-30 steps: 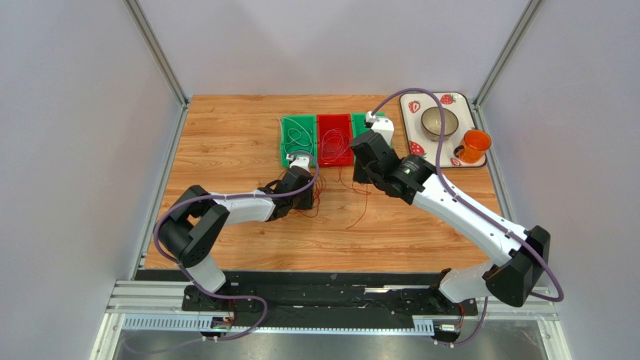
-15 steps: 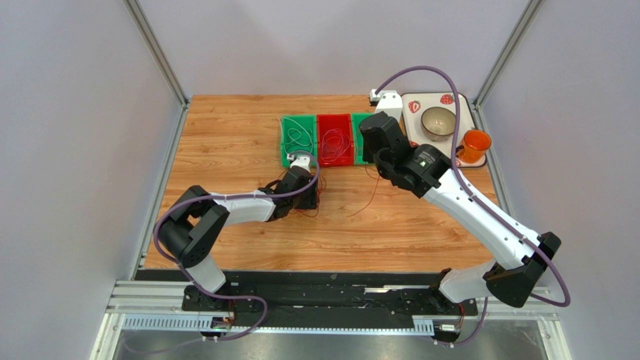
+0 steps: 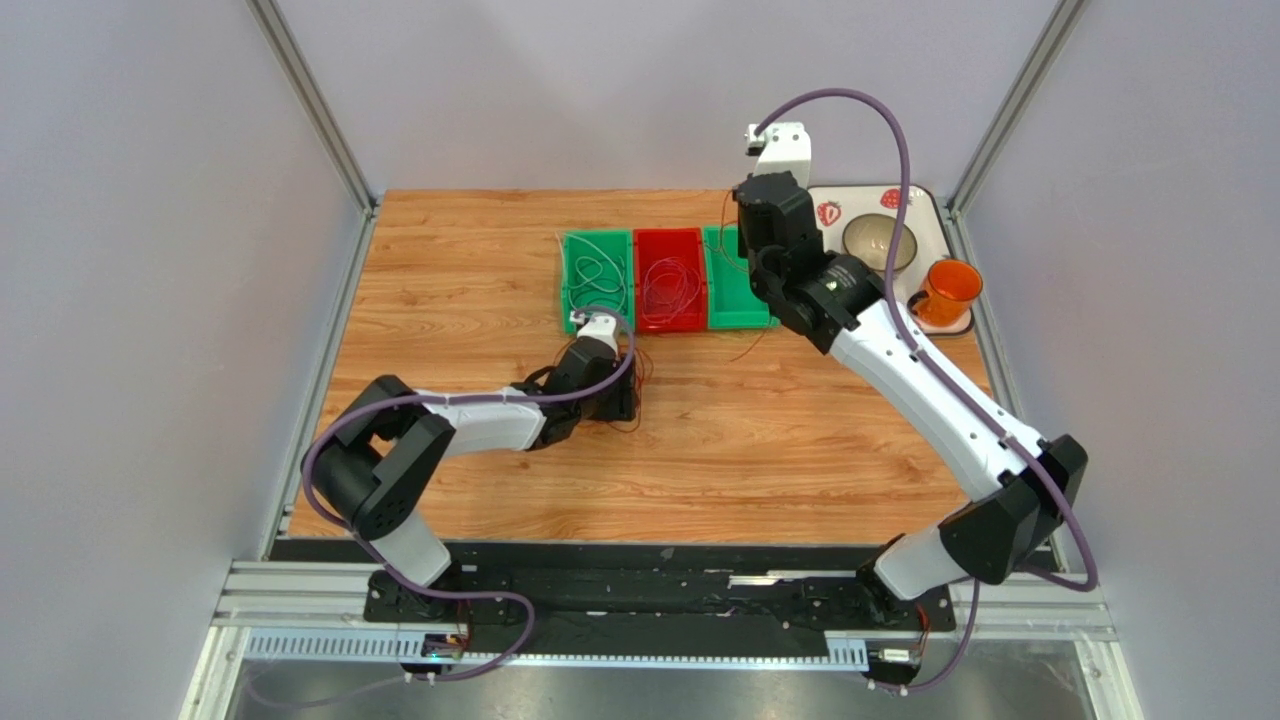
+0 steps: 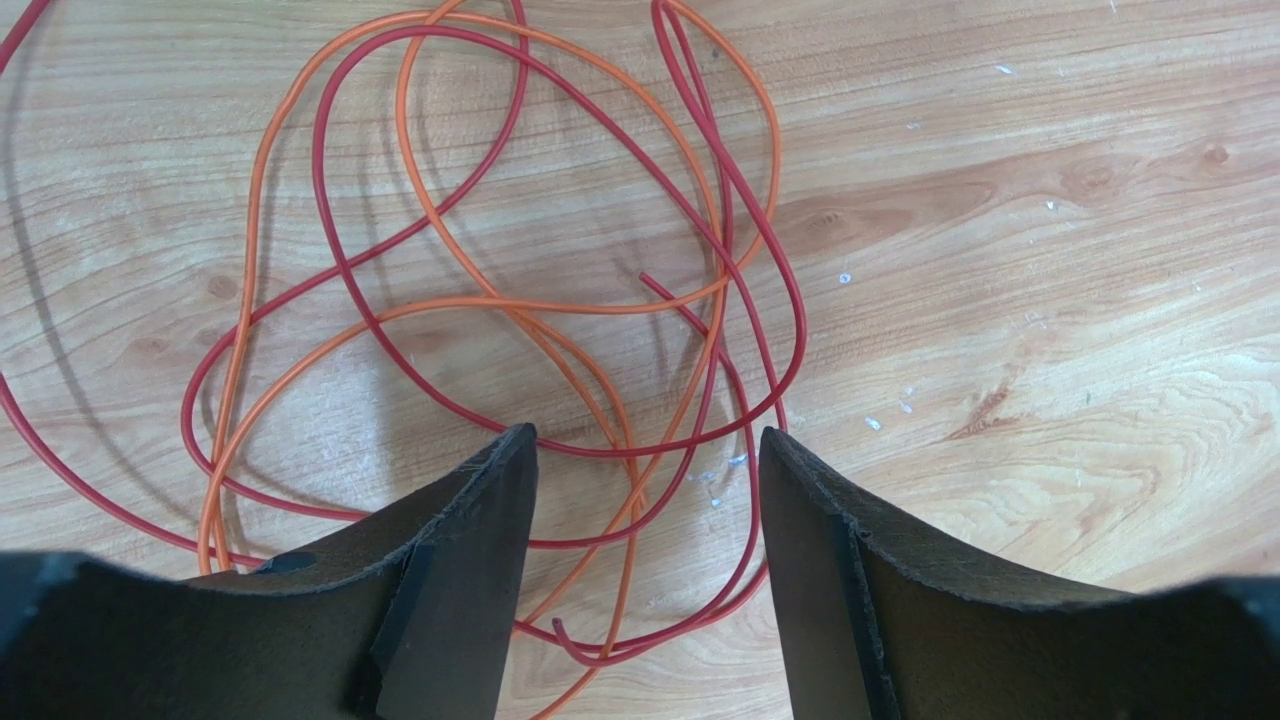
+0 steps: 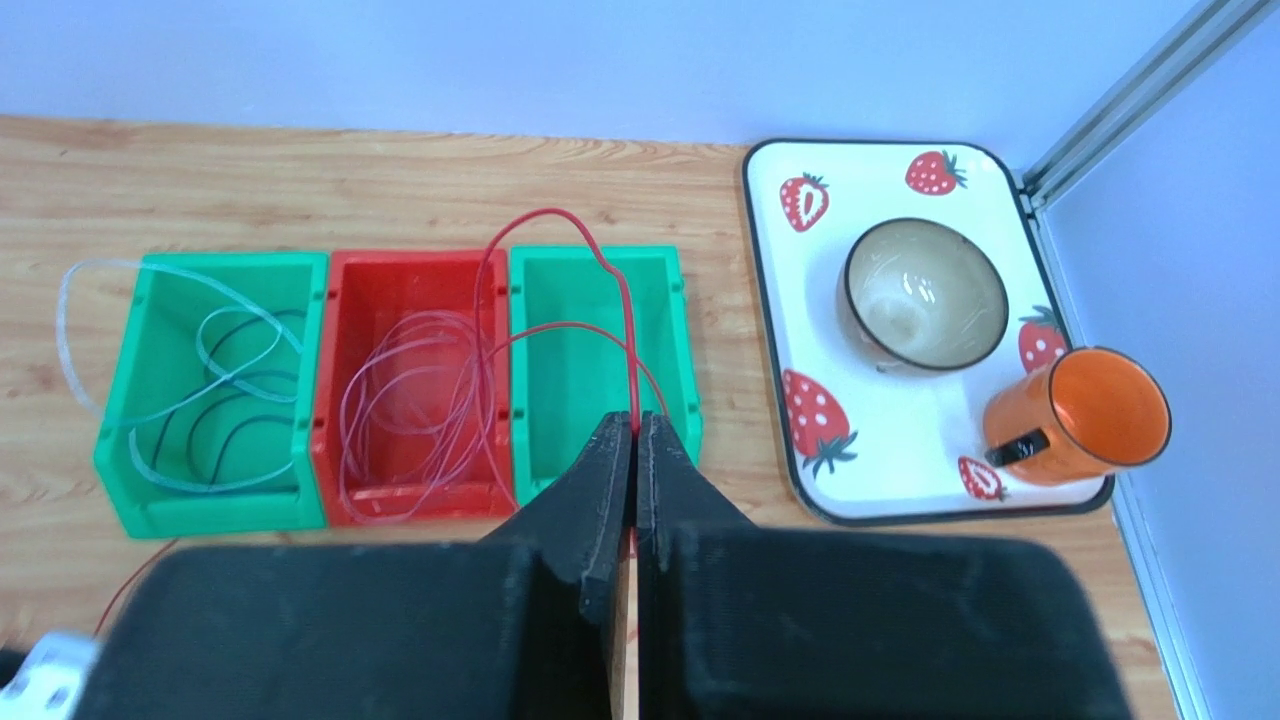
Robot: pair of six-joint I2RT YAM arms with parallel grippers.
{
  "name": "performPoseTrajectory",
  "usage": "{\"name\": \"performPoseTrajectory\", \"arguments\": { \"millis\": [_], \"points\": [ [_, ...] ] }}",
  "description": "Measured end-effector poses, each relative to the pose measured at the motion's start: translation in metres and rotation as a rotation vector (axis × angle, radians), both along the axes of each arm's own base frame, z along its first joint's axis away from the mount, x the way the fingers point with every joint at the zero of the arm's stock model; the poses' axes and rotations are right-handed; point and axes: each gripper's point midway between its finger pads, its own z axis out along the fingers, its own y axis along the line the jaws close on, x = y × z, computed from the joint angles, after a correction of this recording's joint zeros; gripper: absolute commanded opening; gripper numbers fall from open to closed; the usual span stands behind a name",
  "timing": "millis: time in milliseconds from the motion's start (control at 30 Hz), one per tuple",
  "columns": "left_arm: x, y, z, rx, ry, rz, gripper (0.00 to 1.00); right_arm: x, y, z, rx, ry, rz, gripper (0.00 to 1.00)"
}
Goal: Untangle the cables
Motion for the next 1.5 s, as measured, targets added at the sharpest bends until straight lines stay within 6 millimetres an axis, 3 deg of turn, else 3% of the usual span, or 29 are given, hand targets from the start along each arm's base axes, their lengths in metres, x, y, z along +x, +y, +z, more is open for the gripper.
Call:
{"name": "performPoseTrajectory", "arguments": {
  "millis": [233, 433, 600, 733, 933, 1133, 1333, 1500],
  "points": [
    [-0.001, 0.001, 0.0, -0.008, -0.007, -0.002, 0.64, 0.059, -0.021, -0.019, 0.028, -0.018, -0.037, 0.0],
    [-0.001, 0.001, 0.0, -0.01, -0.01, -0.002, 0.63, 0.099, -0.036, -0.02, 0.074, -0.062, -0.038, 0.0],
    [-0.001, 0.001, 0.0, -0.012, -0.014, -0.003, 0.62, 0.132, -0.025, -0.012, 0.1, -0.114, 0.009, 0.0],
    [-0.001, 0.001, 0.0, -0.013, -0.015, -0.003, 0.62, 0.145, -0.015, -0.027, 0.1, -0.102, 0.05, 0.0],
    [-0.001, 0.001, 0.0, -0.013, -0.016, -0.005, 0.62, 0.149, -0.009, -0.055, 0.122, -0.069, 0.079, 0.0],
    [-0.001, 0.001, 0.0, -0.013, -0.016, -0.005, 0.61, 0.14, -0.018, -0.108, 0.117, 0.033, 0.049, 0.0],
    [-0.001, 0.001, 0.0, -0.013, -0.016, -0.005, 0.61, 0.127, -0.025, -0.148, 0.153, 0.125, 0.014, 0.0],
    [-0.002, 0.0, 0.0, -0.014, -0.015, -0.007, 0.61, 0.12, -0.029, -0.164, 0.18, 0.172, -0.013, 0.0]
  ]
}}
